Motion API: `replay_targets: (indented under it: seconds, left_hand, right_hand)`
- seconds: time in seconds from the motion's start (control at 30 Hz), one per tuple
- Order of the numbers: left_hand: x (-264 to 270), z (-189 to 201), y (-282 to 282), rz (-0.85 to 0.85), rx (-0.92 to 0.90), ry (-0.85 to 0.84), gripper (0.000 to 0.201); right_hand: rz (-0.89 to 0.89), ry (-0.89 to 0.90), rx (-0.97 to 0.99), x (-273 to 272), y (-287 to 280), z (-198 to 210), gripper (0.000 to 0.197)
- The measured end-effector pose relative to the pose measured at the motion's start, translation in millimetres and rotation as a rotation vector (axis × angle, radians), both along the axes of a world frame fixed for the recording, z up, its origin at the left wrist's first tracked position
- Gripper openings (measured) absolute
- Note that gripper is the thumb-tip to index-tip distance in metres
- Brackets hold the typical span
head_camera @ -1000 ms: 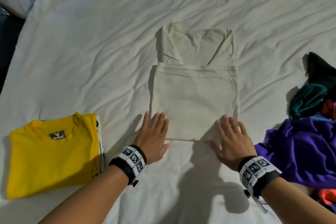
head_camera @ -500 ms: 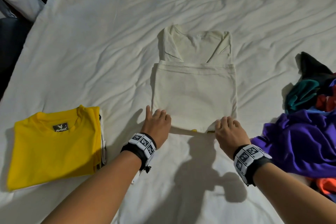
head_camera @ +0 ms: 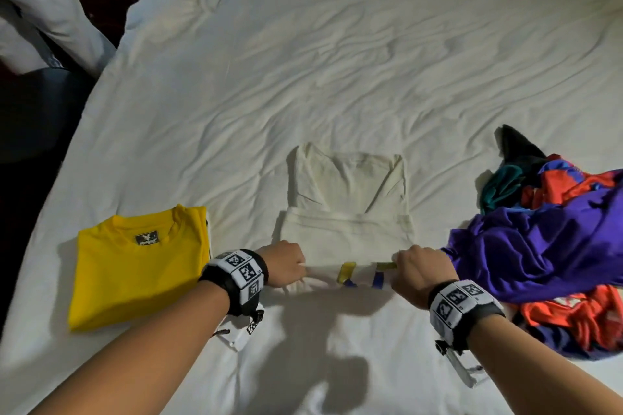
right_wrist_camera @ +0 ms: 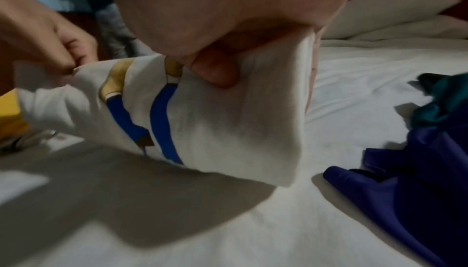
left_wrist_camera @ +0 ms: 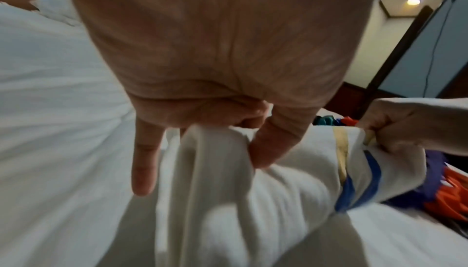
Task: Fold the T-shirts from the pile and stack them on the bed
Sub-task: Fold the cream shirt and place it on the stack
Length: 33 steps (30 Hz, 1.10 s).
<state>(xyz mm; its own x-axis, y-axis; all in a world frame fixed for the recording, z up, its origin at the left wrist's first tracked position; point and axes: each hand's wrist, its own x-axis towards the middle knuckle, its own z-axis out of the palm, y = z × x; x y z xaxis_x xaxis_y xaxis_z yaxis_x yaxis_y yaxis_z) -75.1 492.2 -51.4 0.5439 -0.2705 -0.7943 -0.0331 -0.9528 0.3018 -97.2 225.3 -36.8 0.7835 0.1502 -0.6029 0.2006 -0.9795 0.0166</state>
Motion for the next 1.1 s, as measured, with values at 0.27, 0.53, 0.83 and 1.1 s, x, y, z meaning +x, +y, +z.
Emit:
replay_targets:
  seconds: [0.27, 0.53, 0.83, 1.1]
  left_hand:
    - [95, 6, 3, 0.274, -0.020, -0.387, 0.016]
    - [172, -68, 2, 0.556, -0.073, -0.538, 0.017]
    - [233, -115, -5, 0.625, -0.096, -0.622, 0.014]
    - [253, -136, -3, 0.618, -0.059, -0.623, 0.016]
  right_hand:
    - [-0.425, -0.346, 0.250, 72, -14, -17, 0.017]
    - [-0.726, -0.343, 0.419, 156, -25, -85, 0.014]
    - [-0.830, -0.359, 0.521, 224, -38, -136, 0.011]
    - [-0.887, -0.341, 0.568, 249, -39, -155, 0.010]
